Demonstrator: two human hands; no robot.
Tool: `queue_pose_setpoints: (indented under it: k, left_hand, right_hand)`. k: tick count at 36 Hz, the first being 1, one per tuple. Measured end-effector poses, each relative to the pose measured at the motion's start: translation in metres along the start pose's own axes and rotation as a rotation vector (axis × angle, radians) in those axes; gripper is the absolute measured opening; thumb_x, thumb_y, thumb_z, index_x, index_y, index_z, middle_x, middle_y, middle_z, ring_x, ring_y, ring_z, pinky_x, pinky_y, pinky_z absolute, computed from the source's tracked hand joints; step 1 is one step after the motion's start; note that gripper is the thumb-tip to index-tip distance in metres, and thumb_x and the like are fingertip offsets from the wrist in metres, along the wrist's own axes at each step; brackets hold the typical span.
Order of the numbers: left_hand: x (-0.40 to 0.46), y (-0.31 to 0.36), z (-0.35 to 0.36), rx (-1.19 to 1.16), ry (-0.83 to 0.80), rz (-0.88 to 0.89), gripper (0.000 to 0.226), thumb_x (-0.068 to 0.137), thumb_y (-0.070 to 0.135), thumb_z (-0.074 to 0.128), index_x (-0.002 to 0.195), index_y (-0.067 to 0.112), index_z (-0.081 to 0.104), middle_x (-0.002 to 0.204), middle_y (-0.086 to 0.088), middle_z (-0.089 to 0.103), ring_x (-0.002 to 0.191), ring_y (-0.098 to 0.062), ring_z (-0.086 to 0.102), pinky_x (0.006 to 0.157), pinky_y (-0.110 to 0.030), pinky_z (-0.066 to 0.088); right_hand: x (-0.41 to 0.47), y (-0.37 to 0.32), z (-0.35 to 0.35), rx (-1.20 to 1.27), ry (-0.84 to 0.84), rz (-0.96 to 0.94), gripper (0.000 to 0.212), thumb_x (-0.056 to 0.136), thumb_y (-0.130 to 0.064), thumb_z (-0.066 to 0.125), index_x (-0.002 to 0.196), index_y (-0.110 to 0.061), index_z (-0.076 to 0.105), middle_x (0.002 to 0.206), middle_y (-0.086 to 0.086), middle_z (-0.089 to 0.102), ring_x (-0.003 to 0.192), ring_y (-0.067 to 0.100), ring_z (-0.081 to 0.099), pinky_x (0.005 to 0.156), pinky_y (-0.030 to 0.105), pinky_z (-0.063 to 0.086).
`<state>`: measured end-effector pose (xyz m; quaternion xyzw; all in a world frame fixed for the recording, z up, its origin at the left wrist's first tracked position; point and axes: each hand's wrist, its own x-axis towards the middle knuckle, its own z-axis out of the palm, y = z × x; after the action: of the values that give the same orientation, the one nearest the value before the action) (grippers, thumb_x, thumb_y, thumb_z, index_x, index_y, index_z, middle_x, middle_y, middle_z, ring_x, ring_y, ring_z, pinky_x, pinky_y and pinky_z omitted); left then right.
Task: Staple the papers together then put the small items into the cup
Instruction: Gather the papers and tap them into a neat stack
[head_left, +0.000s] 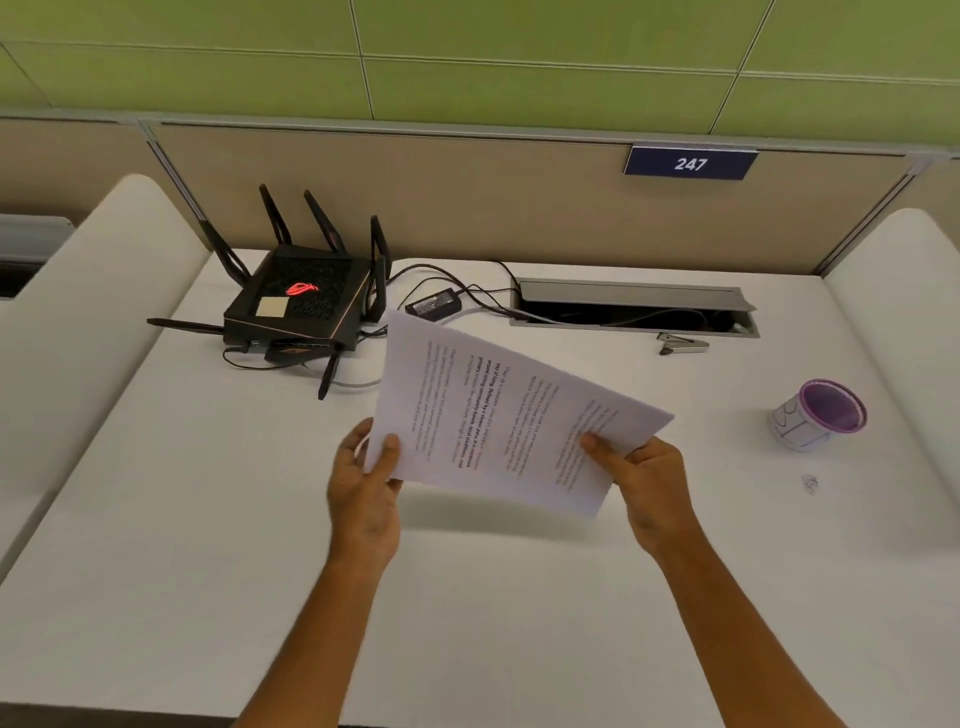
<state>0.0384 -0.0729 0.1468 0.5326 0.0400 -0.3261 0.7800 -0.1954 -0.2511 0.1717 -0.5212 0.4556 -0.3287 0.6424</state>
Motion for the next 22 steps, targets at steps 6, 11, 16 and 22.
queue_pose_setpoints:
  k: [6, 11, 16, 22]
  left_hand:
    - [0.015, 0.026, -0.013, 0.406, -0.158, 0.091, 0.037, 0.093, 0.005, 0.079, 0.122, 0.025, 0.067, 0.116, 0.000, 0.082, 0.109, -0.021, 0.079, 0.092, -0.034, 0.066]
    - [0.016, 0.029, -0.001, 0.503, -0.246, 0.146, 0.035, 0.089, 0.008, 0.083, 0.120, 0.021, 0.070, 0.110, 0.005, 0.083, 0.104, -0.014, 0.079, 0.084, -0.027, 0.066]
    - [0.012, 0.006, -0.004, 0.508, -0.200, 0.070, 0.028, 0.087, 0.009, 0.086, 0.109, 0.022, 0.074, 0.099, 0.007, 0.084, 0.097, -0.013, 0.080, 0.078, -0.022, 0.064]
    - [0.006, -0.019, -0.017, 0.664, -0.240, 0.016, 0.019, 0.088, 0.007, 0.086, 0.098, 0.021, 0.077, 0.091, 0.006, 0.082, 0.094, -0.022, 0.075, 0.075, -0.024, 0.061]
  right_hand:
    - [0.009, -0.010, -0.017, -0.161, -0.051, -0.061, 0.005, 0.089, -0.011, 0.080, 0.094, -0.010, 0.080, 0.093, -0.001, 0.082, 0.085, 0.024, 0.078, 0.072, 0.029, 0.064]
    - [0.008, -0.014, -0.020, -0.253, -0.156, -0.128, 0.011, 0.092, -0.010, 0.077, 0.099, -0.018, 0.081, 0.095, -0.004, 0.082, 0.086, 0.015, 0.077, 0.078, 0.026, 0.063]
    - [0.010, 0.013, -0.022, -0.264, -0.098, -0.052, 0.016, 0.087, -0.010, 0.082, 0.095, -0.022, 0.079, 0.089, -0.013, 0.082, 0.084, 0.009, 0.078, 0.071, 0.018, 0.059]
    - [0.005, 0.048, -0.029, -0.320, -0.084, 0.040, 0.025, 0.084, -0.010, 0.085, 0.104, -0.024, 0.079, 0.095, -0.012, 0.082, 0.087, 0.007, 0.077, 0.073, 0.017, 0.060]
